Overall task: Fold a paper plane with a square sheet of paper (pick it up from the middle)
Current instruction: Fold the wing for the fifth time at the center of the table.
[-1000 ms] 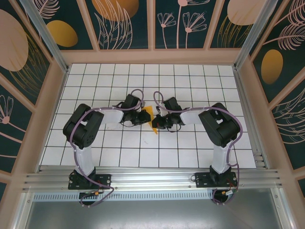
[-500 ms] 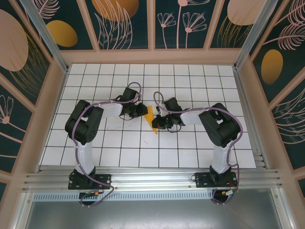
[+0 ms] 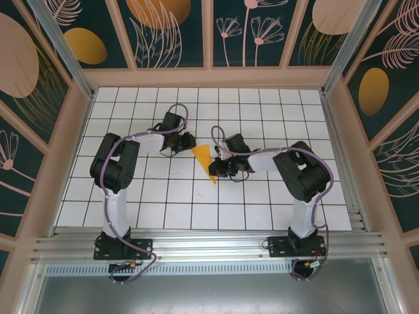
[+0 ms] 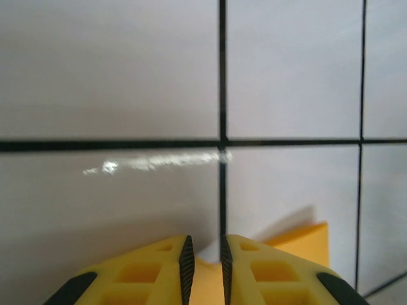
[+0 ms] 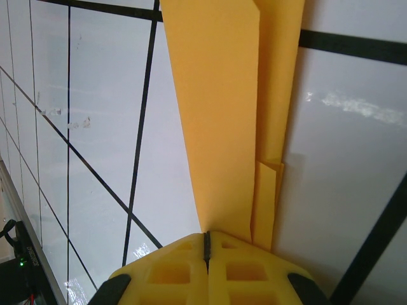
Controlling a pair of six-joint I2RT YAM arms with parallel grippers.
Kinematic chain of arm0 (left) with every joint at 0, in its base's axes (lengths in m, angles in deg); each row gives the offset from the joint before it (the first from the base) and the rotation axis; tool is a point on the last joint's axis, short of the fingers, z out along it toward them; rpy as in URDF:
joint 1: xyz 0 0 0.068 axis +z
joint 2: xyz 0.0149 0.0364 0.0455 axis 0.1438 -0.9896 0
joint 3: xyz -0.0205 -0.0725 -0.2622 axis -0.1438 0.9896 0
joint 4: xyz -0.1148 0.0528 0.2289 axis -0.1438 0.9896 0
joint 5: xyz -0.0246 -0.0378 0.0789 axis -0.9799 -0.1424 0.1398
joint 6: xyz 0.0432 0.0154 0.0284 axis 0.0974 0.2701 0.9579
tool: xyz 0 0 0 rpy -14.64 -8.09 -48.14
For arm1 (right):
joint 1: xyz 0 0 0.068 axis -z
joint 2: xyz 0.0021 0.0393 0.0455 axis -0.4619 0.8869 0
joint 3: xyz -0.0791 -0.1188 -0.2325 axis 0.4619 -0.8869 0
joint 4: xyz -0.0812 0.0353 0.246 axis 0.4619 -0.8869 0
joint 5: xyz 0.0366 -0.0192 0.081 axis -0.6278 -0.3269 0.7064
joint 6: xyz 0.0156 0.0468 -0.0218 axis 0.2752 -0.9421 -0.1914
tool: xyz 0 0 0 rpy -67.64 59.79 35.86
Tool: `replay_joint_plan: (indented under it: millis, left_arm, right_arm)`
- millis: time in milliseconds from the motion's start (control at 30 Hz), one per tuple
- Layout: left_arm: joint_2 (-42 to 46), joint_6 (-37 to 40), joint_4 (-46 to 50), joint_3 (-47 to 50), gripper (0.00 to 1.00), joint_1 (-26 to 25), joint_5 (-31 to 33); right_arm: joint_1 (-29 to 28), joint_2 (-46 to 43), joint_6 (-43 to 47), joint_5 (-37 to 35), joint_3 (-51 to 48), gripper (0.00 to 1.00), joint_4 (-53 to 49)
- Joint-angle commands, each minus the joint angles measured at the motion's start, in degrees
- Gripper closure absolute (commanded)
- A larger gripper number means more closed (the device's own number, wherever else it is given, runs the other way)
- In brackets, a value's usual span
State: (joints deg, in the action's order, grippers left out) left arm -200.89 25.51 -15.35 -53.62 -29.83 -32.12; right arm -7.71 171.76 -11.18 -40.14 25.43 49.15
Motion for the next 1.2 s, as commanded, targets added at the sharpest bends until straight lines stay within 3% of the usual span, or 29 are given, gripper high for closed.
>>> replay_joint_plan:
  millis: [0, 267, 500, 567, 700, 867, 1067, 1100, 1167]
  left_arm:
    - [-2.24, 2.99, 1.79, -1.58, 0.76, 2.22, 8.29]
    - [0.67, 3.15, 0.9, -1.46, 0.75, 2.27, 8.92]
    - [13.14, 2.26, 1.89, 1.08, 0.62, 2.3, 14.88]
    - [17.24, 1.69, 1.5, 3.45, 0.55, 2.31, 15.94]
    - [25.02, 0.62, 2.92, 8.38, 0.3, 2.31, 18.36]
    - [32.14, 0.79, 2.68, 14.75, 0.02, 2.3, 19.94]
    - [36.66, 0.04, -0.47, 20.59, 0.02, 2.25, 15.5]
    - [36.87, -0.43, -1.08, 21.09, 0.02, 2.31, 14.15]
    - [37.16, -1.79, -2.53, 22.18, 0.01, 2.19, 10.72]
  right_arm:
    - [-0.44, 7.39, 2.32, -10.26, -6.11, 1.0, -15.33]
    - [-0.5, 5.57, 1.91, -8.87, -5.2, 1.0, -14.14]
    - [-0.53, -2.48, 0.67, -8.29, 0.23, 0.97, -13.68]
    - [-0.55, -6.17, -0.56, -8.2, 2.36, 0.89, -12.35]
    - [-0.53, -12.83, -2.74, -10.75, 4.79, 0.71, -9.95]
    - [-0.12, -20.57, -3.65, -18.32, 3.48, 0.57, -9.87]
    - [1.38, -29.1, -2.91, -30.69, -1.35, 0.39, -11.0]
    - [1.86, -30.13, -2.69, -31.95, -2.11, 0.34, -11.15]
    - [3.13, -32.6, -1.66, -34.61, -3.8, 0.12, -11.05]
